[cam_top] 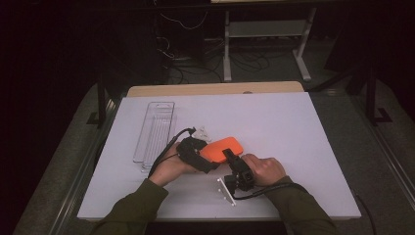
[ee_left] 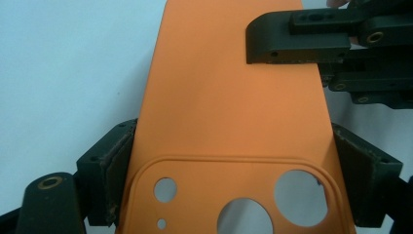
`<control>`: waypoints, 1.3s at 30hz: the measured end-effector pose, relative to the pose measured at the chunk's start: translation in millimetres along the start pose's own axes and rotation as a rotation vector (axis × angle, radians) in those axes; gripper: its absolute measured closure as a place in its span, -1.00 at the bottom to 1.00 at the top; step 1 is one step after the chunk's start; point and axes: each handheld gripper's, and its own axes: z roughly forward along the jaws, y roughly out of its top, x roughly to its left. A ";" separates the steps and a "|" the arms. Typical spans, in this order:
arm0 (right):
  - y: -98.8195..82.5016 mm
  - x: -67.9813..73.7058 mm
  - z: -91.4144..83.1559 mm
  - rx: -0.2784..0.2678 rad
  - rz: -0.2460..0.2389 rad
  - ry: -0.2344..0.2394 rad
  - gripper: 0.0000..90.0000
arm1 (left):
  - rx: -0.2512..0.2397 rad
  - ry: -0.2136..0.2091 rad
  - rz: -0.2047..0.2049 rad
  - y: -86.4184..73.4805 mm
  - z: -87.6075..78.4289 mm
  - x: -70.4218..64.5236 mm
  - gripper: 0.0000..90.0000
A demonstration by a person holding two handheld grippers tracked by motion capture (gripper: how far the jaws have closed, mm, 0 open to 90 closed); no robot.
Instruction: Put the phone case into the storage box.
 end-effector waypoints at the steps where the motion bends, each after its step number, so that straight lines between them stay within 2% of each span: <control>1: 0.2 -0.3 0.1 0.001 0.001 0.003 0.76 | -0.005 -0.002 -0.009 -0.1 0.6 -0.4 -0.66; 2: 0.7 -0.9 0.0 0.006 0.000 0.007 0.77 | 0.012 -0.002 0.009 0.1 -0.4 1.1 -0.66; 5: 1.5 -1.2 0.1 0.014 0.010 0.008 0.82 | 0.003 -0.007 0.001 0.0 -0.5 0.4 -0.66; 7: 1.7 -1.7 -1.1 0.015 0.013 -0.003 0.85 | 0.010 -0.010 0.016 0.3 -1.9 1.0 -0.66; 10: 1.0 -1.9 -0.9 0.005 0.020 -0.012 0.86 | -0.007 -0.015 -0.001 0.0 -0.6 0.4 -0.66; 14: 1.6 -1.2 -1.3 0.007 0.038 -0.006 0.86 | -0.008 -0.023 -0.004 -0.3 -0.8 1.2 -0.67; 17: 1.1 -2.5 -1.4 -0.007 0.029 -0.009 0.86 | -0.008 -0.035 -0.005 -0.6 -1.5 2.6 -0.67; 19: 1.1 -2.4 -2.1 -0.004 0.044 -0.006 0.86 | -0.027 -0.041 -0.006 -1.0 -1.1 1.7 -0.67; 21: 0.8 -3.0 -1.9 -0.011 0.028 -0.002 0.87 | -0.022 -0.034 0.012 -0.5 -1.3 -0.7 -0.63; 23: 1.4 -1.9 -2.2 -0.017 0.021 -0.008 0.87 | -0.021 -0.032 -0.003 -0.5 0.1 -1.4 -0.67; 26: 2.3 -1.6 -2.1 -0.018 0.018 -0.011 0.86 | -0.009 -0.031 0.013 -0.4 -1.0 0.3 -0.74; 28: 2.0 -1.2 -1.9 -0.018 0.017 -0.009 0.86 | -0.040 -0.046 -0.016 -0.2 -1.1 -1.0 -0.84; 29: 1.9 -1.0 -1.7 -0.020 0.020 -0.008 0.86 | -0.038 -0.049 -0.002 0.0 -2.4 0.2 -0.89; 30: 1.9 -1.0 -1.6 -0.021 0.022 -0.007 0.86 | -0.055 -0.049 -0.021 0.2 -1.9 -1.1 -0.96; 31: 2.0 -0.7 -1.4 -0.023 0.026 -0.006 0.86 | -0.054 -0.048 -0.018 0.2 -2.2 -0.9 -0.99; 33: 2.2 -0.7 -1.4 -0.024 0.027 -0.005 0.86 | -0.041 -0.049 0.004 -0.1 -3.2 0.1 -1.00; 35: 2.0 -0.7 -1.3 -0.021 0.027 -0.004 0.86 | -0.071 -0.047 -0.013 -0.2 -2.0 -1.8 -1.00; 37: 1.4 -1.1 -1.1 -0.016 0.027 0.000 0.86 | -0.071 -0.040 -0.001 0.2 -3.1 -1.1 -1.00; 39: 0.4 -2.4 -1.1 -0.006 0.033 0.015 0.86 | -0.077 -0.038 -0.010 0.2 -4.7 -0.6 -1.00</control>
